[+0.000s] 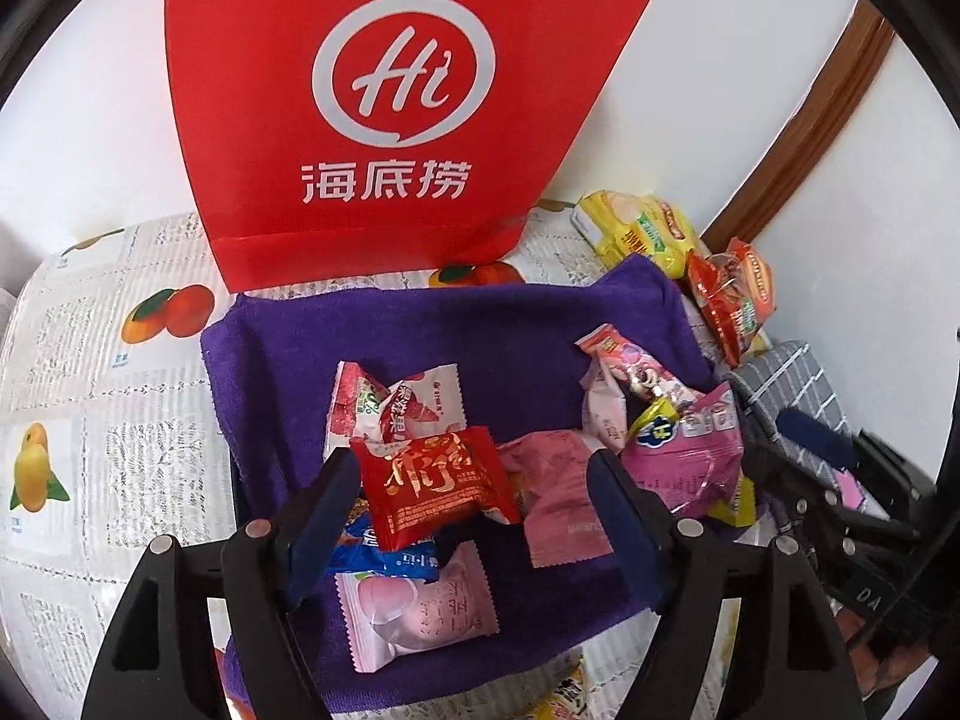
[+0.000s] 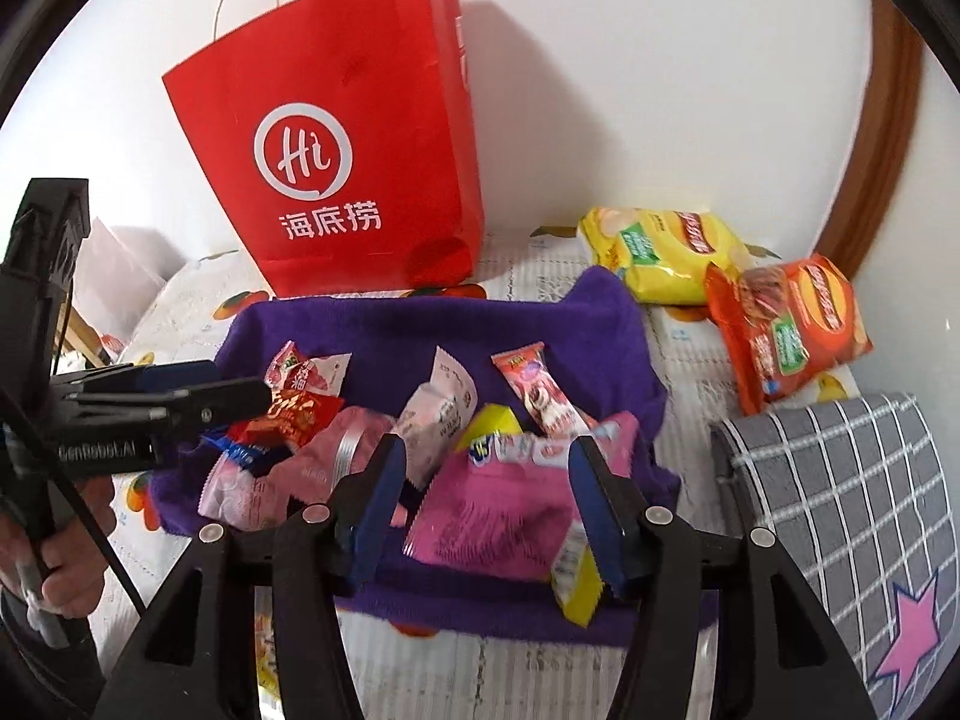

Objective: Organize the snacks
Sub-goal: 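Lower the red packet and cake packet onto the towel and open both tools, then grasp the yellow chip bag with the right tool while the left tool grasps the green bag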

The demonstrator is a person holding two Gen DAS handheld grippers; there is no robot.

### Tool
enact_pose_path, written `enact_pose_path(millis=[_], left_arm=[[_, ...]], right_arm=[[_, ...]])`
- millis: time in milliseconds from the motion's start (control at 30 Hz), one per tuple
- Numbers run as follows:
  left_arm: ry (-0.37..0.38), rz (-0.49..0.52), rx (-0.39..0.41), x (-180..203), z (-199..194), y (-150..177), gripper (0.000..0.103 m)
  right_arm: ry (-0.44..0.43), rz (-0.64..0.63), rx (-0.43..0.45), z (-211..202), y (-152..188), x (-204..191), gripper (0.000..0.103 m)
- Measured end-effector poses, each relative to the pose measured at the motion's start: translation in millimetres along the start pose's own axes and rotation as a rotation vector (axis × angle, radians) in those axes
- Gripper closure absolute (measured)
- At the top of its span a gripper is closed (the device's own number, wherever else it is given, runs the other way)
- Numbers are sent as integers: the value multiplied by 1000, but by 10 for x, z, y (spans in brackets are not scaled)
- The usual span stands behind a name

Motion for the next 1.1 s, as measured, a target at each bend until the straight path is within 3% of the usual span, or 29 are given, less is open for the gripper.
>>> enact_pose_path(millis=[133, 467, 633, 767, 900, 1000, 1100], left_arm=[[6, 4, 3, 10, -100, 2, 27], [-59, 28, 54, 14, -453, -4, 27], [-57, -2, 62, -67, -600, 124, 27], [-64, -28, 68, -194, -749, 265, 27], [-82, -41, 72, -312, -900, 388, 27], [-94, -46, 79, -380, -1017, 485, 27], [-107, -44, 80, -434, -1102, 598, 27]], right_arm=[[-8, 33, -12, -113, 146, 21, 47], [-87, 81, -62, -295, 694, -175, 47], [-162, -30, -105, -279, 990, -579, 46], [-212, -138, -84, -327, 1161, -926, 38], [-205, -226, -25, -347, 1222, -1178, 23], [-129, -298, -29, -180, 1205, -1312, 21], [-136, -327, -79, 50, 1209, -1392, 21]])
Point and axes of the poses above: each gripper's, at about its wrist camera, not at the fingertips, and z roughly the way its jaws point, x to its right, y to its underside, the point moved 2 cm from there along z, roughly the way its jaws point, and after that the axes turned 6 degrees about y, right-handed, at the moved point
